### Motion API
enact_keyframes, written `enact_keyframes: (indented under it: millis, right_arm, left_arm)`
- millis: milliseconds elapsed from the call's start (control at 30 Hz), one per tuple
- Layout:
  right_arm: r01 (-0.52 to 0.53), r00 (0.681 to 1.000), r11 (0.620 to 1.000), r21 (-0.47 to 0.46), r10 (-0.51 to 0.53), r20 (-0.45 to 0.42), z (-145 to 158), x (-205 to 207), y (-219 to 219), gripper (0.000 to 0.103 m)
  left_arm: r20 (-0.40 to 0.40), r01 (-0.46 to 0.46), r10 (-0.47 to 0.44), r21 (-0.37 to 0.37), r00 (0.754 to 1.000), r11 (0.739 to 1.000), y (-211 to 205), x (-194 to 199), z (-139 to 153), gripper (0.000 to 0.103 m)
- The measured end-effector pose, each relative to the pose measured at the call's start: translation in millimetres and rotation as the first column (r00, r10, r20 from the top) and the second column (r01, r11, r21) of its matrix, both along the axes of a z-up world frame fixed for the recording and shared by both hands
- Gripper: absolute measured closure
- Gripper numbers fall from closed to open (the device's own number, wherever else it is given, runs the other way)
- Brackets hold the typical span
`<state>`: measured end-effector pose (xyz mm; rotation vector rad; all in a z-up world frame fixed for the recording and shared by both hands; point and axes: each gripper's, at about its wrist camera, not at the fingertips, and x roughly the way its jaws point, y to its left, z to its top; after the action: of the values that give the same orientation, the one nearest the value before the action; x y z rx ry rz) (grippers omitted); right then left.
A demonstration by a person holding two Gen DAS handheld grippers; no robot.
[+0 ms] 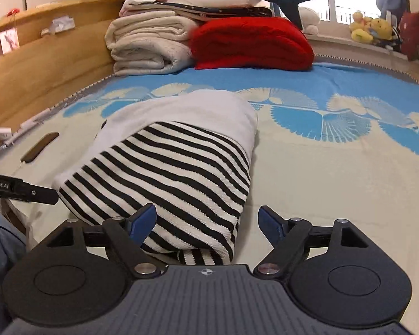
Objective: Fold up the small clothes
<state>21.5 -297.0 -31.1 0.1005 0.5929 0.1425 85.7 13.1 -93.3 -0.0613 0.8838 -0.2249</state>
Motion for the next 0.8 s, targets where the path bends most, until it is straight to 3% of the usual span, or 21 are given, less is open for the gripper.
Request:
enact_keyframes:
  millis: [333,500,600,667,733,800]
  right_arm:
    - [-0.035,0.999,0.999,-0.019,0.035,-0.001,-0.4,-5.2,6.6,0.022]
    - [-0.031,0.999,0.999,0.039,0.031,-0.011,3.8,-2.1,0.6,0.022]
    - [-0.054,0.998,0.98,0.191,0.058,-0.013,19.9,8.9,-16.8,0.02]
    - [-0.043,0.999,0.953,0.301,0.05,-0.017,33.6,28.0,-39.2,0.015]
    - [0.015,0.999,0.93,0.367,0.001,-0.042,44.8,55.4,-64.0,0.013]
    - [0.085,0.995,0.904,0.418,-0.055,-0.083,49.9,91.2,-89.6,0.01]
  left_arm:
    - [-0.015,0.015,-0.015,0.003,1.0,1.0,-12.7,-3.8,-3.5,0.001]
    - [-0.033,0.001,-0.002,-0.023,0.999,1.0,-14.2,2.6,-5.3,0.001]
    - [-0.064,-0.051,0.042,-0.145,0.997,0.988,-7.2,7.0,-5.5,0.001]
    - [-0.098,-0.11,0.086,-0.266,0.991,0.958,-1.0,10.8,-8.6,0.001]
    - [-0.125,-0.15,0.111,-0.365,0.986,0.919,2.6,15.3,-11.9,0.001]
    - [-0.144,-0.173,0.116,-0.49,0.983,0.854,6.6,19.4,-17.9,0.001]
